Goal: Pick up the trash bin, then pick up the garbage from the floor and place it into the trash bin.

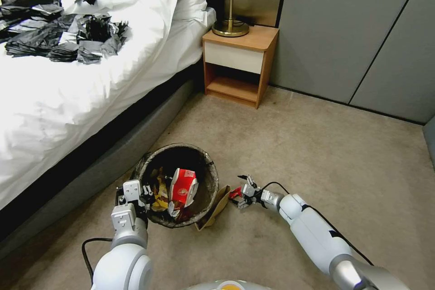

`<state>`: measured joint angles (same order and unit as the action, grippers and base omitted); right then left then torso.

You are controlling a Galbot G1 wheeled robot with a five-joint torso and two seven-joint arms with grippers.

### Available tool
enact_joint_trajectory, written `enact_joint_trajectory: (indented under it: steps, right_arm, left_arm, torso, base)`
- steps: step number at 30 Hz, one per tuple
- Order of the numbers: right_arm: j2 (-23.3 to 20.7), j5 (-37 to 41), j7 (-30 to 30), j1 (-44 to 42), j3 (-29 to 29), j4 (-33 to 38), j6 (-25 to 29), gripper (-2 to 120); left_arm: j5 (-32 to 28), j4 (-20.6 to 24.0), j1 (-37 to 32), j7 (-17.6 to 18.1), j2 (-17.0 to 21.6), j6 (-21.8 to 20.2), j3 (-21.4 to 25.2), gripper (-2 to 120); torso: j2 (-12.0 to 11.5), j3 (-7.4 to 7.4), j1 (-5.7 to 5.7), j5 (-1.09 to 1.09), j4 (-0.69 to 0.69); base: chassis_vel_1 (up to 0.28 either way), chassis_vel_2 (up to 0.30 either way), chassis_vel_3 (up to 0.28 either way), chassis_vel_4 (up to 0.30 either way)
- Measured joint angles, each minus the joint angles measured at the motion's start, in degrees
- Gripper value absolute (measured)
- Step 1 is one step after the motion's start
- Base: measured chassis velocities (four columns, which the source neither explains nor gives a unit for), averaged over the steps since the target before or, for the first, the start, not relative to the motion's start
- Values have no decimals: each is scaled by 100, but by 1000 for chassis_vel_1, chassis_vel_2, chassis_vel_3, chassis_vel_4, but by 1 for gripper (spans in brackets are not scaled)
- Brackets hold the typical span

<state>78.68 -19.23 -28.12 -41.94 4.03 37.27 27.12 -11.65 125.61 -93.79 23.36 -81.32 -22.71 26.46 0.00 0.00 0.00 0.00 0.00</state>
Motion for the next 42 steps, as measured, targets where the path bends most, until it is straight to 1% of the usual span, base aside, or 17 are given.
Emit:
enact_joint_trajectory:
  steps: [15, 16, 17, 19, 20, 23, 24, 26, 27, 30, 31, 33, 35, 36, 38, 39, 42]
  right_arm:
    - [101, 97, 147, 93, 154, -483, -132, 100]
    - [102, 114, 166, 104, 167, -520, -136, 97]
    - [102, 114, 166, 104, 167, -520, -136, 97]
    - [103, 183, 194, 118, 185, -582, -139, 88]
    - [103, 183, 194, 118, 185, -582, -139, 88]
    - [105, 220, 213, 134, 202, -613, -149, 74]
    - [105, 220, 213, 134, 202, -613, -149, 74]
    - [119, 232, 222, 141, 201, -617, -156, 64]
    - [119, 232, 222, 141, 201, -617, -156, 64]
    - [149, 238, 229, 168, 190, -626, -171, 49]
    - [149, 238, 229, 168, 190, -626, -171, 49]
    - [177, 236, 232, 180, 179, -649, -178, 38]
    - [187, 236, 233, 185, 176, -658, -181, 36]
    - [193, 236, 234, 187, 174, -664, -182, 32]
    - [222, 236, 247, 190, 171, -684, -183, 19]
    - [222, 236, 247, 190, 171, -684, -183, 19]
    - [219, 244, 252, 147, 172, -681, -176, 6]
  left_arm:
    - [20, 3, -35, -1, -16, 15, 0, 1]
    - [25, 4, -42, -1, -18, 20, -1, 1]
    - [25, 4, -42, -1, -18, 20, -1, 1]
    - [41, 5, -67, -2, -25, 33, -5, 1]
    - [41, 5, -67, -2, -25, 33, -5, 1]
    - [61, 14, -85, -4, -30, 45, -11, 1]
    - [61, 14, -85, -4, -30, 45, -11, 1]
    - [71, 24, -94, -5, -36, 47, -19, 1]
    - [71, 24, -94, -5, -36, 47, -19, 1]
    - [93, 45, -128, -7, -47, 58, -24, 1]
    - [93, 45, -128, -7, -47, 58, -24, 1]
    - [102, 67, -158, -8, -50, 67, -20, 1]
    - [103, 76, -165, -8, -50, 68, -17, 1]
    - [103, 82, -169, -8, -50, 70, -14, 1]
    - [103, 101, -184, -8, -45, 75, -2, 1]
    - [103, 101, -184, -8, -45, 75, -2, 1]
    - [100, 103, -180, -9, -43, 81, 2, 1]
  torso:
    - [0, 0, 0, 0, 0]
    - [0, 0, 0, 0, 0]
    - [0, 0, 0, 0, 0]
    - [0, 0, 0, 1, 0]
    - [0, 0, 0, 1, 0]
    - [0, 0, 0, 1, 0]
    - [0, 0, 0, 1, 0]
    - [0, 0, 0, 0, 0]
    - [0, 0, 0, 0, 0]
    - [0, 0, 0, 0, 0]
    - [0, 0, 0, 0, 0]
    - [0, 0, 0, 0, 0]
    - [0, 0, 0, 0, 0]
    - [0, 0, 0, 0, 0]
    - [0, 0, 0, 0, 0]
    - [0, 0, 0, 0, 0]
    - [0, 0, 0, 1, 0]
  base:
    - [0, 0, 0, 0]
    - [0, 0, 0, 0]
    - [0, 0, 0, 0]
    - [0, 0, 0, 0]
    - [0, 0, 0, 0]
    - [0, 0, 0, 0]
    - [0, 0, 0, 0]
    - [0, 0, 0, 0]
    - [0, 0, 0, 0]
    - [0, 0, 0, 0]
    - [0, 0, 0, 0]
    - [0, 0, 0, 0]
    - [0, 0, 0, 0]
    - [0, 0, 0, 0]
    - [0, 0, 0, 0]
    - [0, 0, 0, 0]
    - [0, 0, 0, 0]
